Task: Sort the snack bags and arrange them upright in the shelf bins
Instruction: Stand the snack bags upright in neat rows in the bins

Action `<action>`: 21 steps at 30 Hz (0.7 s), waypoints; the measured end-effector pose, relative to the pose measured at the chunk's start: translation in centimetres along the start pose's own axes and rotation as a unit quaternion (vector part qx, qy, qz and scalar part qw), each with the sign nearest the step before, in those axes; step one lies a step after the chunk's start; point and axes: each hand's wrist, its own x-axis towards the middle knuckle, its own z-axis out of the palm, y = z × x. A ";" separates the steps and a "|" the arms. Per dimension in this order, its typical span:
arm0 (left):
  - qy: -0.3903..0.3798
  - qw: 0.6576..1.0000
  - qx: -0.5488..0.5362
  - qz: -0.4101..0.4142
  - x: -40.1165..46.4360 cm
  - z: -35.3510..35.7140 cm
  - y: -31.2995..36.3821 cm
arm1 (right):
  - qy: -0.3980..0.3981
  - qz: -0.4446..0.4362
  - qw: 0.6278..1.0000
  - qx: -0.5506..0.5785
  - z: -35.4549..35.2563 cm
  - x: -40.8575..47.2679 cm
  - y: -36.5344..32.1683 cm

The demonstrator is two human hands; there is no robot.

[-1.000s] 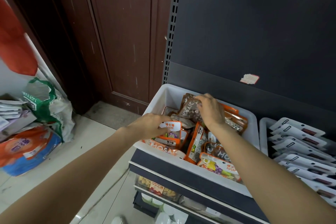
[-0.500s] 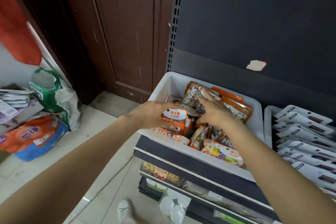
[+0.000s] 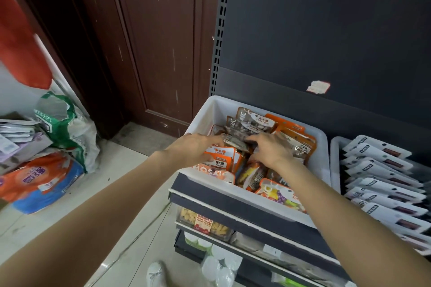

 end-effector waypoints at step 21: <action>0.115 0.991 -0.013 -0.069 1.3 -0.3 0.8 | 0.187 0.082 0.976 0.080 0.3 3.8 0.0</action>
